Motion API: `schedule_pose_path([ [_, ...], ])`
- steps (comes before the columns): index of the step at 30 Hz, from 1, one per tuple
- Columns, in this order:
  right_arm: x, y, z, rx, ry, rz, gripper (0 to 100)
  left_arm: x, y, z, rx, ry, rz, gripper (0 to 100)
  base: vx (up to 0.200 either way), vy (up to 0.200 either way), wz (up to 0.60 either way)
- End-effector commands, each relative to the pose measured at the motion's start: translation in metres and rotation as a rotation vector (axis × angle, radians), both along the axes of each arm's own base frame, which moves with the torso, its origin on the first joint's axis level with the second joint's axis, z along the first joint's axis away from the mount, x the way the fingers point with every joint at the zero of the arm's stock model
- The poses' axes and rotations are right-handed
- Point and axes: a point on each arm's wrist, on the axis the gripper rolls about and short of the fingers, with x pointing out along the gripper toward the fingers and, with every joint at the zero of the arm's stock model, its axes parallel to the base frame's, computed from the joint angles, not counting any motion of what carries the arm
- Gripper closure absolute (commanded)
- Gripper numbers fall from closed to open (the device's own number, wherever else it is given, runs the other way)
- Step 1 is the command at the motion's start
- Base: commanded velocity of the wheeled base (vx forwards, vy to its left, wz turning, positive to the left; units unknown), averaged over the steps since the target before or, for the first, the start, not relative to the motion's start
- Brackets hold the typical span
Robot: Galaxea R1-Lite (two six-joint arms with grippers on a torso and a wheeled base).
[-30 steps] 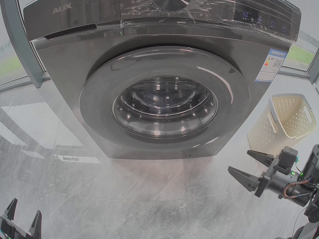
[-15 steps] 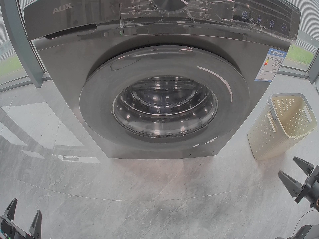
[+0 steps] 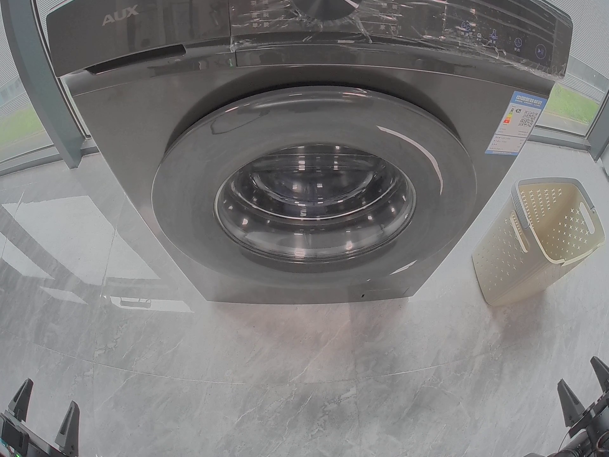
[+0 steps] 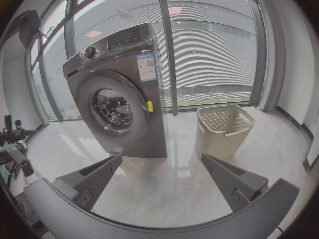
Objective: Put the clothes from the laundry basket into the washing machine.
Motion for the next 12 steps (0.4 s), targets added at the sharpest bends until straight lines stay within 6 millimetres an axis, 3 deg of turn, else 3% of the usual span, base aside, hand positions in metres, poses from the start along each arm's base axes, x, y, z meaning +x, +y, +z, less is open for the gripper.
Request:
schedule_pose_path([
  [1,-0.0116,0.0000,-0.0138,-0.044,-0.047,-0.089,0,0.0003,0.0000,-0.0047,-0.001,0.004,0.000,0,0.000,0.000,0.00],
  [12,-0.0113,0.0002,-0.0140,-0.046,-0.051,-0.072,0,0.0003,0.0001,-0.0052,0.028,0.005,0.005,0,0.000,0.000,0.00],
])
